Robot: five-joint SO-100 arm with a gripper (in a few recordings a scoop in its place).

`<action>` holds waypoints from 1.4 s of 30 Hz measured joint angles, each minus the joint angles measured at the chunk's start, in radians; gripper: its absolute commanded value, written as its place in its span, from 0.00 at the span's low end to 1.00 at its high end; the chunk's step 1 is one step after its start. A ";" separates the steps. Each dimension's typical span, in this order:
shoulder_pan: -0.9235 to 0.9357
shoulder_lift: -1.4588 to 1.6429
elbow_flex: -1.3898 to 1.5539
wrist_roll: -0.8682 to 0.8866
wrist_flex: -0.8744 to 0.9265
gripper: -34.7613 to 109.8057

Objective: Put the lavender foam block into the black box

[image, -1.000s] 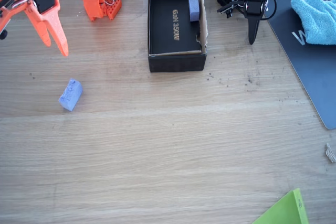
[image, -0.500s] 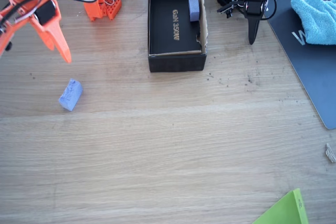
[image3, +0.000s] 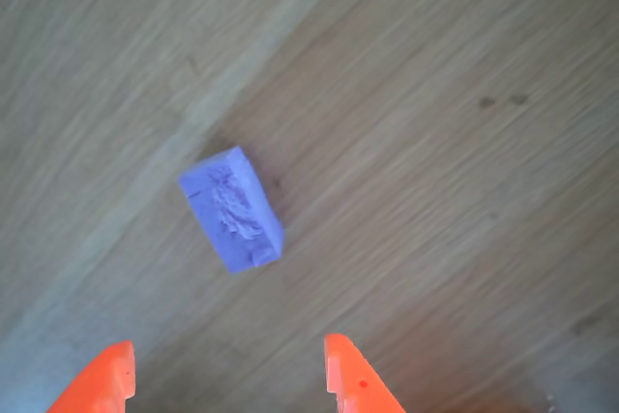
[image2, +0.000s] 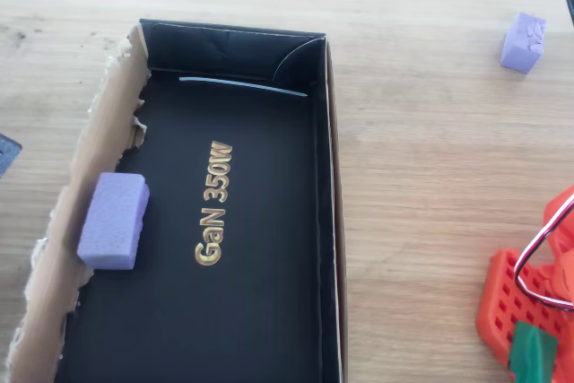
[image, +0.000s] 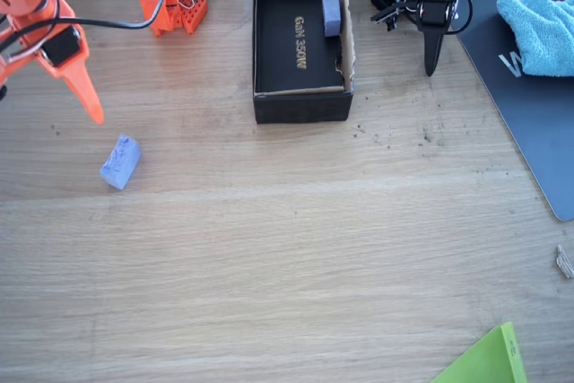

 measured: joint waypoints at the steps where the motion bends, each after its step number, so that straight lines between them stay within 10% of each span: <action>1: 0.000 -0.002 0.000 0.000 0.000 0.43; 42: -0.049 -0.035 0.066 0.276 0.011 0.44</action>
